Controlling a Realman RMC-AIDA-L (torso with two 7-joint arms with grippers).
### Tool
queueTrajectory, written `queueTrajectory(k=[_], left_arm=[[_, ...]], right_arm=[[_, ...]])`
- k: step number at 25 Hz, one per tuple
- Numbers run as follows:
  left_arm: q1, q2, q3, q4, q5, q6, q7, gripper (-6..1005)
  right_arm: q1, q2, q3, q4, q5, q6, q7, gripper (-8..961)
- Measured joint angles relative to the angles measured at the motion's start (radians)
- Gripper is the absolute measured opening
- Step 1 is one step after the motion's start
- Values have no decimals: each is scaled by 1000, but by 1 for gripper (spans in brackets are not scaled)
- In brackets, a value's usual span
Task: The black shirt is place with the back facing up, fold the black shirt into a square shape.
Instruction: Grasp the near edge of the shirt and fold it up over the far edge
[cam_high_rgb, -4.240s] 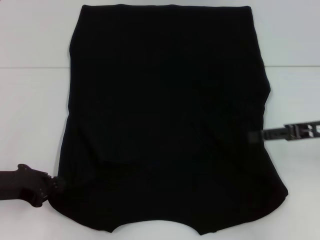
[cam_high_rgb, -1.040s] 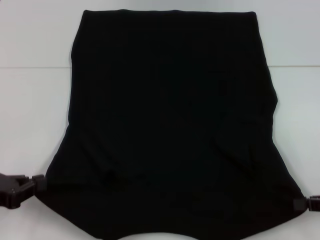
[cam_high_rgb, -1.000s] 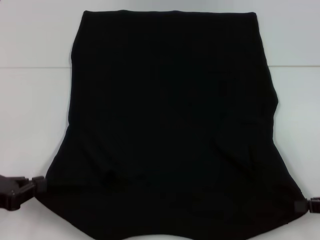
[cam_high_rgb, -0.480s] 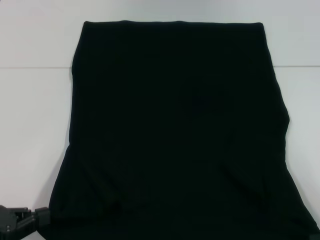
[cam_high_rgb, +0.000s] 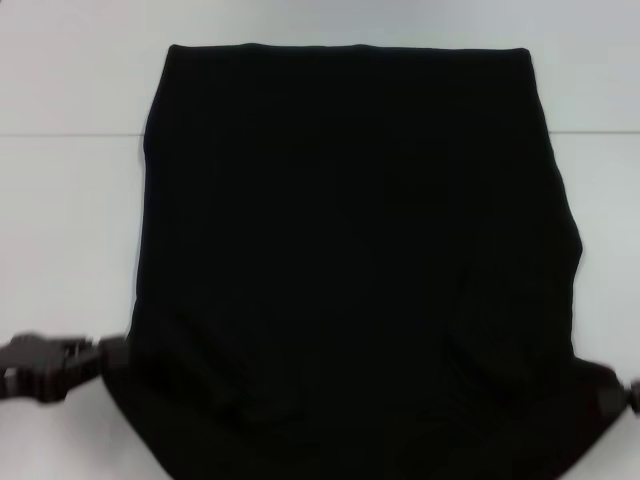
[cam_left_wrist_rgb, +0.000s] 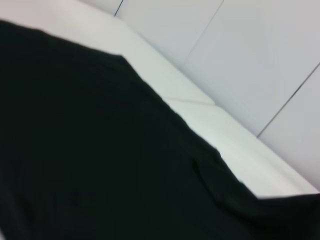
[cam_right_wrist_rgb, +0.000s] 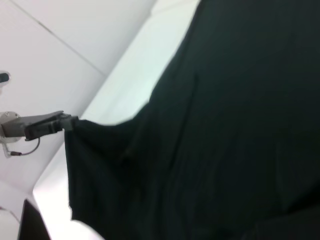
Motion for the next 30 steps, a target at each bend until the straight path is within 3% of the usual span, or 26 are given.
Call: queueTrajectory(k=[2, 4, 7, 10, 16, 19, 21, 25, 30], left_arm=[[-49, 14, -5, -27, -7, -40, -18, 55], [-97, 34, -5, -70, -18, -103, -35, 55], [-193, 80, -11, -189, -34, -261, -49, 55], [-270, 109, -11, -279, -50, -447, -68, 54], [-382, 116, 46, -358, -50, -776, -131, 54], [-404, 115, 64, -368, -52, -840, -134, 54], [-443, 110, 93, -383, -53, -950, -127, 54], [-470, 110, 118, -399, -53, -1029, -126, 55], [-516, 119, 127, -418, -60, -1122, -96, 55]], right_arm=[[67, -11, 23, -6, 2, 68, 45, 64], [87, -14, 29, -6, 3, 94, 60, 64], [163, -17, 37, -6, 3, 217, 98, 64], [232, -9, 31, 4, 3, 359, 122, 65], [353, 9, -32, 105, 1, 690, 167, 65], [409, 23, -55, 168, -1, 863, 191, 65], [432, 34, -67, 190, 0, 939, 195, 65], [478, 56, -75, 201, 1, 1073, 196, 65], [518, 59, -74, 204, 3, 1157, 207, 65]])
